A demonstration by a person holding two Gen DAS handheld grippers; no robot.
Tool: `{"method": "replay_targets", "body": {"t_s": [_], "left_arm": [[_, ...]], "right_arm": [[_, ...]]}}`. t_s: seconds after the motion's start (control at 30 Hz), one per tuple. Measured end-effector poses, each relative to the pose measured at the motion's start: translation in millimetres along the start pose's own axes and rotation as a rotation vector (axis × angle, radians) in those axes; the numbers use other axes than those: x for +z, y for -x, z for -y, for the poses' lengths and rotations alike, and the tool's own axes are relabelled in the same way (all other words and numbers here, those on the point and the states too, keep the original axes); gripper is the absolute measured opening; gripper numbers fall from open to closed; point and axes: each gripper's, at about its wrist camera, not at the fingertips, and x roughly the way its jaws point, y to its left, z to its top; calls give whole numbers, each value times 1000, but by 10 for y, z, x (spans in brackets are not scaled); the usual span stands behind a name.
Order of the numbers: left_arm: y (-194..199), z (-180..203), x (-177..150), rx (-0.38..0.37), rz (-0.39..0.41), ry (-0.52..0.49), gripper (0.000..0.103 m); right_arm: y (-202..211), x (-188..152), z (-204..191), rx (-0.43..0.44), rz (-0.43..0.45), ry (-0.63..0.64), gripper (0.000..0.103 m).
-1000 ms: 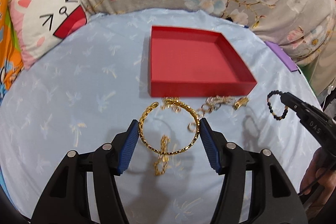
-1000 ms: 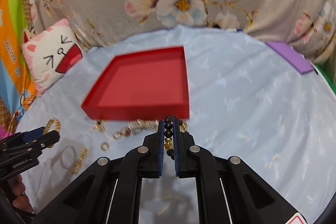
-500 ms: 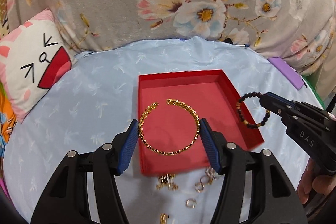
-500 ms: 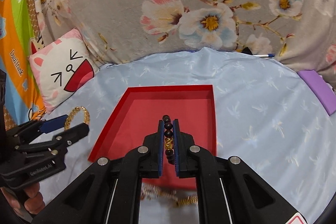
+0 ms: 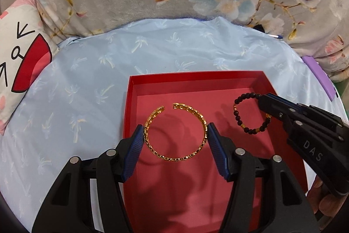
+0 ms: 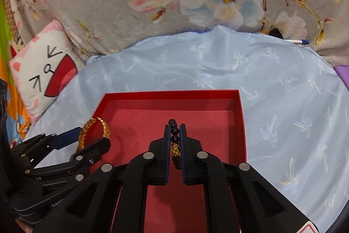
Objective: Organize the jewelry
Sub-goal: 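Lower the bangle into the red box with the left gripper while the right gripper releases the bead bracelet there, then withdraw both open grippers from the red box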
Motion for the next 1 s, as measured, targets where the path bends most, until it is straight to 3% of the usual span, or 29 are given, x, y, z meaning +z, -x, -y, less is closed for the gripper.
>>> {"method": "replay_targets", "body": {"t_s": [0.13, 0.23, 0.27, 0.37, 0.57, 0.77, 1.0], "left_arm": [[-150, -42, 33, 8, -23, 22, 57], [-196, -72, 37, 26, -20, 35, 58], [-202, -75, 44, 29, -17, 39, 62], [-176, -103, 62, 32, 3, 56, 73], [125, -217, 31, 42, 59, 75, 74], [635, -215, -306, 90, 120, 39, 82], [1091, -231, -960, 108, 125, 41, 86]], "right_arm": [[-164, -8, 21, -64, -32, 21, 9], [-204, -8, 55, -114, -34, 28, 15], [-199, -4, 72, -119, -31, 23, 22], [-104, 10, 105, -154, 14, 15, 40], [377, -60, 110, -136, 116, 9, 43], [1020, -465, -30, -100, 195, 38, 52], [1506, -1140, -146, -40, 181, 24, 53]]}}
